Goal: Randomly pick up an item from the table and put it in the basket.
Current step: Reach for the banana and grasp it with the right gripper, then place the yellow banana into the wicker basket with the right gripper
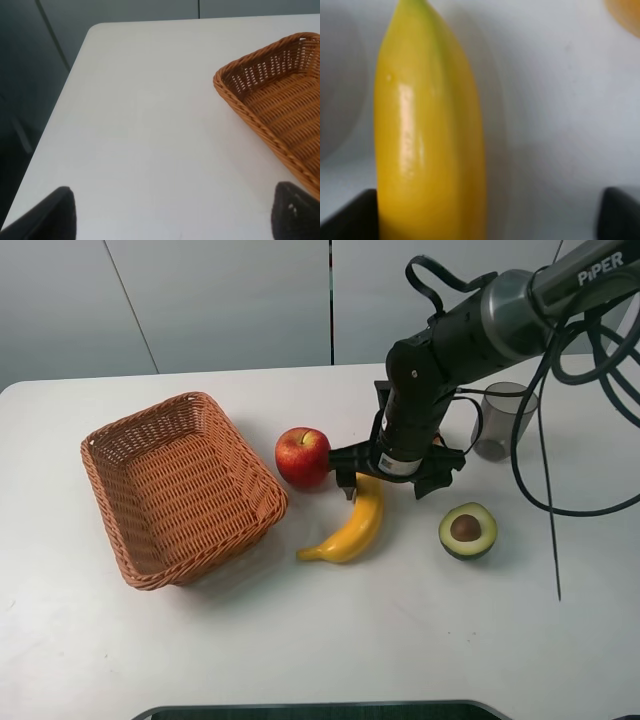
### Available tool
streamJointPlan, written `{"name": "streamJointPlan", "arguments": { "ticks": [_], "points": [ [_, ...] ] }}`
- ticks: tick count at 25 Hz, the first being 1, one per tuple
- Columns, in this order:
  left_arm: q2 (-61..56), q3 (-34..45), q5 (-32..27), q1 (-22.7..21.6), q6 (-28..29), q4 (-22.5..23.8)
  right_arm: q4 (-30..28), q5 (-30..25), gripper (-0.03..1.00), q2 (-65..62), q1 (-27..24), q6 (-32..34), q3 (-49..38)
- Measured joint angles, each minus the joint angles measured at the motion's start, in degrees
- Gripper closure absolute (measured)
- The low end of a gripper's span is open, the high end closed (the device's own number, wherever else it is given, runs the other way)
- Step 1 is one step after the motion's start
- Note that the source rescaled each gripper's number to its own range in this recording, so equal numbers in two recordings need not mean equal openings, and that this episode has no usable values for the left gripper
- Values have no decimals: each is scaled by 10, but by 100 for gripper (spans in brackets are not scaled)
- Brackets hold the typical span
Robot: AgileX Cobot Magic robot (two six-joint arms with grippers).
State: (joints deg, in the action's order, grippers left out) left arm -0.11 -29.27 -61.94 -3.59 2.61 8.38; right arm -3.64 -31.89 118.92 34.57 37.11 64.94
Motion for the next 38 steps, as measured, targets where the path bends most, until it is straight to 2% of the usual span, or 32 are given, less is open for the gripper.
{"name": "streamJointPlan", "arguments": {
  "ticks": [1,3,4,5,31,38],
  "points": [
    [0,0,0,0,0,0,0,1,33,1,0,0,0],
    [0,0,0,0,0,0,0,2,82,2,0,0,0],
    [0,0,0,0,0,0,1,2,97,2,0,2,0],
    [0,0,0,0,0,0,1,4,94,2,1,1,0],
    [0,0,0,0,1,0,15,3,94,-12,1,-9,-1],
    [0,0,0,0,1,0,15,-73,94,-87,1,-92,42]
  ]
}}
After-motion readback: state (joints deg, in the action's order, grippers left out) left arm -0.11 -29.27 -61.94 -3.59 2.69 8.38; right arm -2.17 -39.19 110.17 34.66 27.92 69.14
